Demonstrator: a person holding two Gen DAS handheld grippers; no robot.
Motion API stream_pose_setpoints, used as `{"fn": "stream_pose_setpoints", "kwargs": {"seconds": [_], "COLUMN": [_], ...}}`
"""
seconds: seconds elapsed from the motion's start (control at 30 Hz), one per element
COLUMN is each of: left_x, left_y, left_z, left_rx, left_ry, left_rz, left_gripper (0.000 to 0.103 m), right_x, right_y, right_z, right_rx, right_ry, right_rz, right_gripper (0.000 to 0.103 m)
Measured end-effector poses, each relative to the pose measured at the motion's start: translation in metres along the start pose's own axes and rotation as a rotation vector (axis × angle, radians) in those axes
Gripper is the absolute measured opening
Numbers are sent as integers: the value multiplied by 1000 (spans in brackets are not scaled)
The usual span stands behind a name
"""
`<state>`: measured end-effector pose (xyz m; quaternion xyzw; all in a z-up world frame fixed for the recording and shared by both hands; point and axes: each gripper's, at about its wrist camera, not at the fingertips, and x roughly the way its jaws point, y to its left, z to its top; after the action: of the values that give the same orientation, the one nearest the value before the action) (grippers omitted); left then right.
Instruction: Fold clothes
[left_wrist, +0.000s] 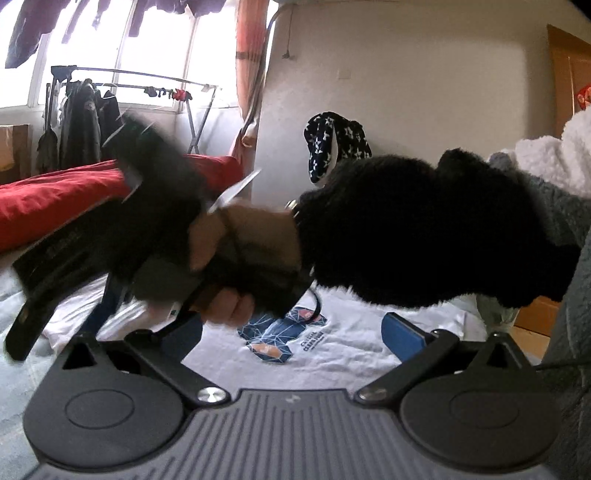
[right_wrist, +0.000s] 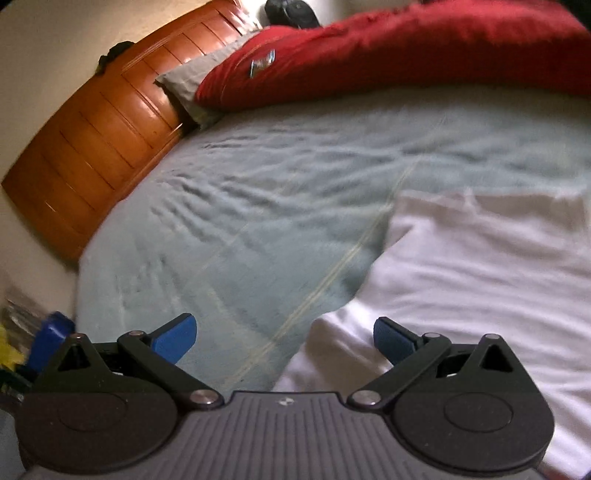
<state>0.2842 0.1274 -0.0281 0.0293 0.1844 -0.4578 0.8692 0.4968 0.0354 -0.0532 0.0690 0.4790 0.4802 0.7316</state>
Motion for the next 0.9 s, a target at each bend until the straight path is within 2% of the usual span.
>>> {"fn": "stream_pose_setpoints", "kwargs": {"seconds": [0.1,0.2,0.3,0.5,0.57,0.63,0.73,0.83,0.9], "left_x": [-1,-1,-1,1,2,2,2,1,0], "left_y": [1,0,-1,-2,-3,-4,-3,-3,-3], "left_z": [-1,-1,-1,-3,-3,-3,-3,-2,-2], "left_rx": [0,5,7,1,6,7,5,3,2], "left_ry": [-2,0,-2,-7,-7,-7,-6,-13,-19], "left_rz": [-7,-6,-8,-9,-12,-14,-18,-22,-28], "left_gripper": [102,102,102,102,102,102,102,102,102], "right_x": [20,22,24,-2,-5,5,19,2,-14], "right_y": [1,4,6,11,8,2,6,8,3], "right_z": [0,5,8,12,10,4,-5,4,14], "right_rx": [18,50,43,15,24,65,50,35,41], "right_ry": [0,-19,-11,-55,-40,7,16,-16,-78], "right_rz": [1,61,71,60,46,83,54,98,72], "right_gripper": [103,103,103,103,103,103,103,103,103]}}
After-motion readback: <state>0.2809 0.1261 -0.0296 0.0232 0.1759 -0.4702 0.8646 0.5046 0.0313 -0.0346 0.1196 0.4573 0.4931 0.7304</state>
